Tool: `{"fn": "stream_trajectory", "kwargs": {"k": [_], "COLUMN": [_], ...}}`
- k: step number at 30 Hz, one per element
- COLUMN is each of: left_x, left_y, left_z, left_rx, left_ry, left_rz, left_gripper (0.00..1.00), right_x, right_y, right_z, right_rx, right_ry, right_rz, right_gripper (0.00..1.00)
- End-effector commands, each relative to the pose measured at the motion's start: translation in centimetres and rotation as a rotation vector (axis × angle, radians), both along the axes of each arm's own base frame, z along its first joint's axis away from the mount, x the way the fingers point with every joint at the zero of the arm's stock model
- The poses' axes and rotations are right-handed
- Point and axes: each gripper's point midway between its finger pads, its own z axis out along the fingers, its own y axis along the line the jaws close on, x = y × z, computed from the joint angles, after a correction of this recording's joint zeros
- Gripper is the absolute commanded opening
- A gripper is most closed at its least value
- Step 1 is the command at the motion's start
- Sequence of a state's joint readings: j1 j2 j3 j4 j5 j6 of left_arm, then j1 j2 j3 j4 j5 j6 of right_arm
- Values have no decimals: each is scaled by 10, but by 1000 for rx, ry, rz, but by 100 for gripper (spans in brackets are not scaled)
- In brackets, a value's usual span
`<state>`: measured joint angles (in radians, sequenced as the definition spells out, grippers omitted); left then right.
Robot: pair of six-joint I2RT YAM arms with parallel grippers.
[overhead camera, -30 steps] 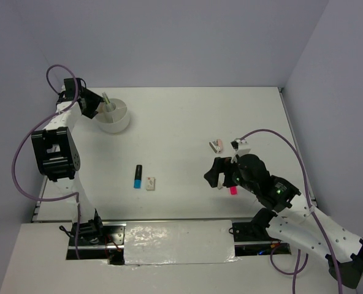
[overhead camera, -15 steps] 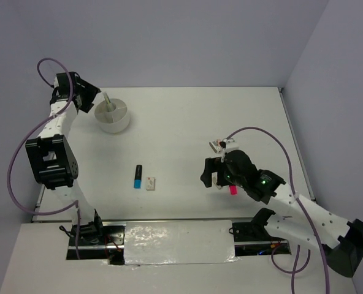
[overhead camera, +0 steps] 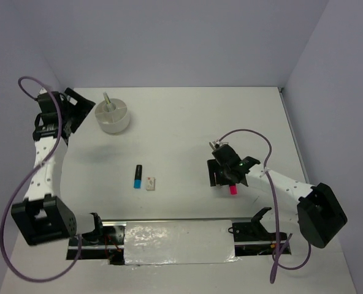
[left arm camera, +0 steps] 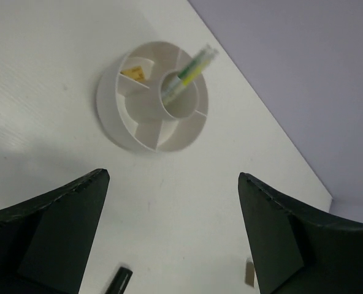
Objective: Sort the stationery into containers
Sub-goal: Pick up the stationery from the center of the board.
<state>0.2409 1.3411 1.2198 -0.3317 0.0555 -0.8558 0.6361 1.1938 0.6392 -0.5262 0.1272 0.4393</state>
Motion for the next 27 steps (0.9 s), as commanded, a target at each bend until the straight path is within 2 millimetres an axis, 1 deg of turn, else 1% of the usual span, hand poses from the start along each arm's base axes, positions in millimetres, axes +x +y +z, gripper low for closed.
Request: {"fn": "stream_trajectory", "kwargs": {"k": [1,2,3,6,7,9,11,12,14,15,16,17,18,19,20,21,22,23,24,25,26,27], "left_x": [-26,-34,-42,-60,-66,-74,-82,-87,-91,-94,-95,-97,-99,-100,-103,-105,-104,-112,-116,-125,-127,-131], "left_y": [-25,-28,-36,-47,-51,-55,-60,-64,-69,-74,-77,-81,-87,-98,-107,-117,-126,-158,-178,-209,-223,-234], "left_z": [34,26,33,29,35,38,46,51,54,59,56,57,57,53,52,52,50,52,51,52,48,47], "left_rx": [97,124,136,164,177,189,195,195,186,183,173,168,159,141,132,125,115,104,94,64,45,27], "left_ry": [-140,-123,-149,-132,-149,-156,-181,-195,-210,-233,-237,-247,-257,-255,-265,-271,-277,-301,-306,-315,-304,-302], "left_rz": [-172,-207,-250,-331,-344,-376,-393,-406,-426,-450,-462,-480,-510,-546,-576,-604,-610,-705,-757,-837,-871,-897], "left_gripper": [99,99,99,99,99,99,99,99,99,99,99,99,99,99,99,99,99,99,99,99,99,99], "right_x": [16,17,17,16,16,15,15,15,13,12,11,10,11,12,13,16,12,8,4,3,-2,0], "right_y": [2,1,2,2,3,2,5,5,7,8,8,10,14,20,31,45,68,88,104,125,133,137], "right_z": [10,9,8,0,-5,-11,-20,-22,-29,-30,-32,-32,-29,-23,-8,8,24,55,75,102,131,150], "right_rx": [10,12,15,-4,-15,-38,-49,-55,-70,-70,-68,-68,-60,-44,-5,40,106,225,313,432,519,561], "right_ry": [-19,-15,-5,25,49,73,99,108,127,127,132,131,121,98,54,10,-36,-97,-134,-200,-259,-310], "right_rz": [-16,-22,-16,-12,-6,-6,3,1,6,12,11,20,28,39,66,95,144,196,239,278,305,300], "right_gripper": [69,69,67,61,58,56,52,45,34,27,25,11,8,8,8,8,8,9,9,9,9,9]}}
